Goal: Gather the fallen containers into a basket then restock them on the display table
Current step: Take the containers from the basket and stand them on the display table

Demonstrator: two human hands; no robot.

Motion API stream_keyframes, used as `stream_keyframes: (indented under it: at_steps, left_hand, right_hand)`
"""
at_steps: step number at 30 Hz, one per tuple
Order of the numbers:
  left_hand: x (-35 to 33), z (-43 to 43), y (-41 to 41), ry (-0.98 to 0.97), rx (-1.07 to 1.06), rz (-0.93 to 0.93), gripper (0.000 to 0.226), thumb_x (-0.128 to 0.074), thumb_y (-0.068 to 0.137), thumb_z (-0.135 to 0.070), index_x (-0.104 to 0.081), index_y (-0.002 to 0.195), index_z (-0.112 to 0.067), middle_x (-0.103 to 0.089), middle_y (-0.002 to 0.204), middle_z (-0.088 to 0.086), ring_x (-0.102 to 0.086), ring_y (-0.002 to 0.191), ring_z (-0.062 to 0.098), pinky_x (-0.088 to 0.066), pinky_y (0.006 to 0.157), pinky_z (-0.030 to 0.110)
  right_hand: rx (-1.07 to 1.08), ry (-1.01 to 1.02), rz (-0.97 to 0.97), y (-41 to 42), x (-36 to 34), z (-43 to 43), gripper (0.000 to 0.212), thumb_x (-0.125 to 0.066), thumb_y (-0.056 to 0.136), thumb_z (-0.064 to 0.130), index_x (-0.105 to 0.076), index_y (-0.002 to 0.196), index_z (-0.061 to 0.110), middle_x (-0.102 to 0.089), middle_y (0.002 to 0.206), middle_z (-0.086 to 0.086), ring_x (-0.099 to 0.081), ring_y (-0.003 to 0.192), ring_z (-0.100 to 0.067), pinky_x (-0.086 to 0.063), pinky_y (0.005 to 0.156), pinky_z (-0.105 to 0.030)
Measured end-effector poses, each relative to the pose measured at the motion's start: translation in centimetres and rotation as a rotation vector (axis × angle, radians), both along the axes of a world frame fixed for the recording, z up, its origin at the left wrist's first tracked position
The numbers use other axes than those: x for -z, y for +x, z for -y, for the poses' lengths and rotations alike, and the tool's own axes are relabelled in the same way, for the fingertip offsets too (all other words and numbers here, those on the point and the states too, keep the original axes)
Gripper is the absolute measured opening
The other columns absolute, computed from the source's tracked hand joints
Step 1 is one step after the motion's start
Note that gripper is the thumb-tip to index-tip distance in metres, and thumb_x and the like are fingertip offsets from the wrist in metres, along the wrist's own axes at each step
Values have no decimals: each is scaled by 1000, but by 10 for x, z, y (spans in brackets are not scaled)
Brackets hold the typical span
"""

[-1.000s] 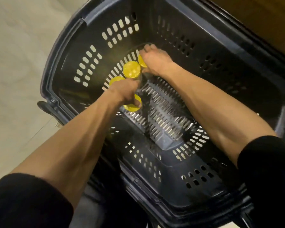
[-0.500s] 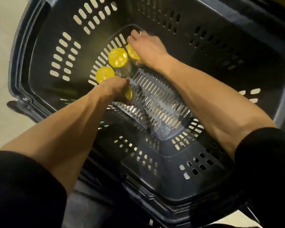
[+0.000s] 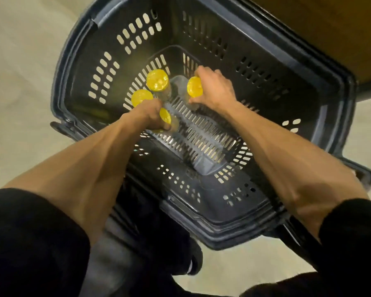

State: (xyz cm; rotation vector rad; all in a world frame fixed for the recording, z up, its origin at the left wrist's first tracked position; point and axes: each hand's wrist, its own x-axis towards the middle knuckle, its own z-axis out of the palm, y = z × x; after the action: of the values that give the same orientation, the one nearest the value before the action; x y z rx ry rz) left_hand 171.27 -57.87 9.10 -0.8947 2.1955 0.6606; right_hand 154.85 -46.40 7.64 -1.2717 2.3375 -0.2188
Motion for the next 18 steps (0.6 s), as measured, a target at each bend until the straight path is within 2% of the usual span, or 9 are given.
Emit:
stream_keyframes:
  at_steps: [6, 10, 12, 15, 18]
  left_hand:
    - [-139, -27, 18, 27, -84, -67, 67, -79, 80, -33, -52, 136, -8, -59, 129, 19, -55, 119, 34, -43, 94, 34]
    - [-239, -44, 29, 63, -248, -118, 77, -80, 78, -39, -46, 138, -5, -56, 131, 20, -54, 119, 37, -46, 99, 40]
    - [-292, -52, 33, 72, -310, -162, 79, -80, 78, -37, -43, 139, -4, -54, 133, 21, -52, 121, 37, -44, 100, 37]
    - [-384, -69, 38, 112, -374, -206, 95, -81, 63, -50, -44, 138, -5, -57, 130, 18, -55, 119, 35, -44, 97, 35]
    - [-470, -90, 45, 126, -432, -290, 107, -65, 42, -66, -48, 131, -9, -60, 123, 14, -57, 114, 34, -44, 91, 33]
  right_hand:
    - [29, 74, 81, 18, -135, -49, 70, -83, 70, 49, -47, 121, 17, -56, 122, -5, -52, 114, -30, -49, 84, -46]
    - [53, 67, 97, 31, -234, -79, 71, -83, 69, 51, -48, 120, 17, -57, 119, -5, -52, 110, -29, -50, 79, -44]
    - [88, 56, 118, 35, -286, -93, 71, -83, 67, 52, -48, 119, 18, -57, 118, -4, -53, 108, -28, -49, 76, -41]
    - [219, 15, 192, 38, -363, -118, 70, -84, 64, 53, -50, 116, 21, -59, 115, -2, -56, 106, -26, -45, 75, -37]
    - [383, -97, 267, 46, -438, -152, 68, -85, 61, 53, -52, 113, 24, -61, 112, 2, -58, 101, -21, -46, 76, -35]
